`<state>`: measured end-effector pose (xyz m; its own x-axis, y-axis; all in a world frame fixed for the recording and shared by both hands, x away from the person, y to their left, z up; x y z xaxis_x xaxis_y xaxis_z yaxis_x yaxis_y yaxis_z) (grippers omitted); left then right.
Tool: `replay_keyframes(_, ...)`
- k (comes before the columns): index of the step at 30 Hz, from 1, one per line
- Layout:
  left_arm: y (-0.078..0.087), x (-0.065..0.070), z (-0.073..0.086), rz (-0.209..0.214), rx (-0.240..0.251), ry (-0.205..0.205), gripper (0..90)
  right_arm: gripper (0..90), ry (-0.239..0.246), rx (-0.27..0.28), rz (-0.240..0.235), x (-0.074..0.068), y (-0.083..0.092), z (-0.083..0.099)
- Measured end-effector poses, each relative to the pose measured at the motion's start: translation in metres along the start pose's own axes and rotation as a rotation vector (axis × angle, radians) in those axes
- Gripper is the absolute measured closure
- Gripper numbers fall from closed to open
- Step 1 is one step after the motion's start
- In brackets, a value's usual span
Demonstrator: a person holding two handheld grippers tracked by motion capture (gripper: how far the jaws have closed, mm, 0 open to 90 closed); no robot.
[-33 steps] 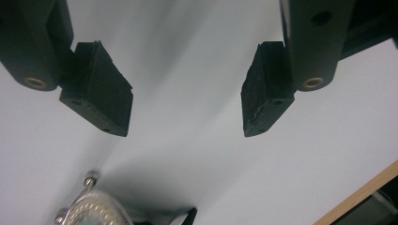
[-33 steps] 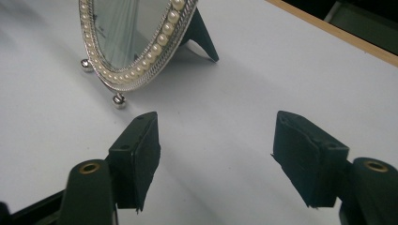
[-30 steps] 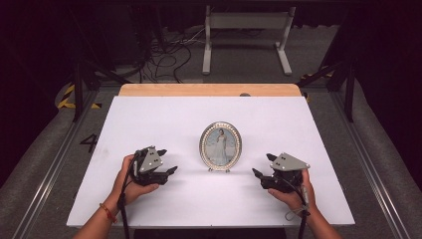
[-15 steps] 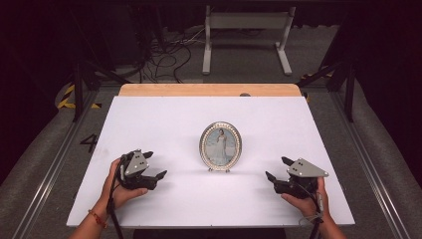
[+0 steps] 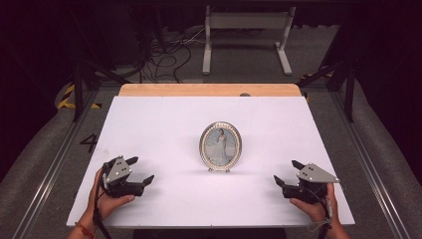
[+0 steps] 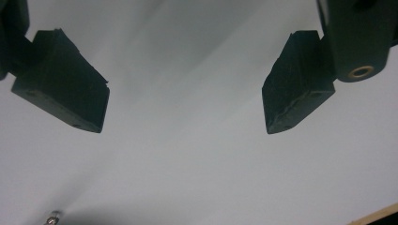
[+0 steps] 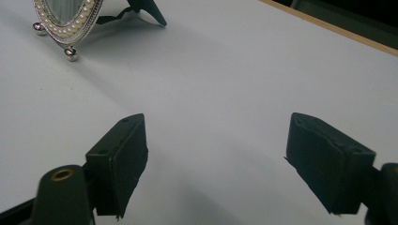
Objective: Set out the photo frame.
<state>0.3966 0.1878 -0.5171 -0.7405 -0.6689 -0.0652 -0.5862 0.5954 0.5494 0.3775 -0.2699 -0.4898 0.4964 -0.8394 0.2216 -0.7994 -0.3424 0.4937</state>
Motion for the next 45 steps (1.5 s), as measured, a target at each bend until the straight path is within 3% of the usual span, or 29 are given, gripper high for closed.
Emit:
replay_keyframes(2, 0.002, 0.000, 0.006, 0.004, 0.004, 0.031, 16.0, 20.9, -0.007, 0.004, 0.005, 0.002, 0.001, 0.001)
replay_keyframes(5, 0.008, 0.000, 0.006, -0.009, 0.030, 0.043, 15.9, 20.7, -0.011, 0.011, 0.015, 0.004, 0.001, 0.002)
replay_keyframes(16, 0.016, 0.000, 0.000, -0.019, 0.066, 0.042, 15.5, 19.2, 0.001, 0.020, 0.014, 0.003, 0.001, 0.003)
replay_keyframes(30, 0.019, 0.000, 0.002, -0.043, 0.060, 0.025, 13.4, 16.6, -0.028, 0.021, 0.025, 0.008, -0.002, 0.003)
replay_keyframes(34, 0.023, 0.002, 0.003, -0.034, 0.067, 0.024, 12.9, 16.5, -0.019, 0.023, 0.020, 0.005, -0.005, 0.000)
replay_keyframes(39, 0.024, 0.000, 0.008, -0.061, 0.043, 0.012, 12.8, 16.3, -0.012, 0.030, 0.011, 0.004, -0.009, -0.005)
replay_keyframes(45, 0.027, -0.001, 0.009, -0.067, 0.045, 0.025, 12.5, 16.1, -0.006, 0.024, -0.005, 0.001, -0.016, -0.005)
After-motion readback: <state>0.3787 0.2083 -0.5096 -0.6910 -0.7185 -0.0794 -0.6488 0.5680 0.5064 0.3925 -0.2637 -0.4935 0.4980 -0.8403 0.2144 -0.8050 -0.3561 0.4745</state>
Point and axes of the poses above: each handheld gripper's, and its own axes: y roughly backward along the jaws, z roughly out of its underside, x roughly to its right, the point moved 10 cm from there along -y, roughly forward along the jaws, and after that the axes turned 3 degrees about z, right-handed, at the moved point
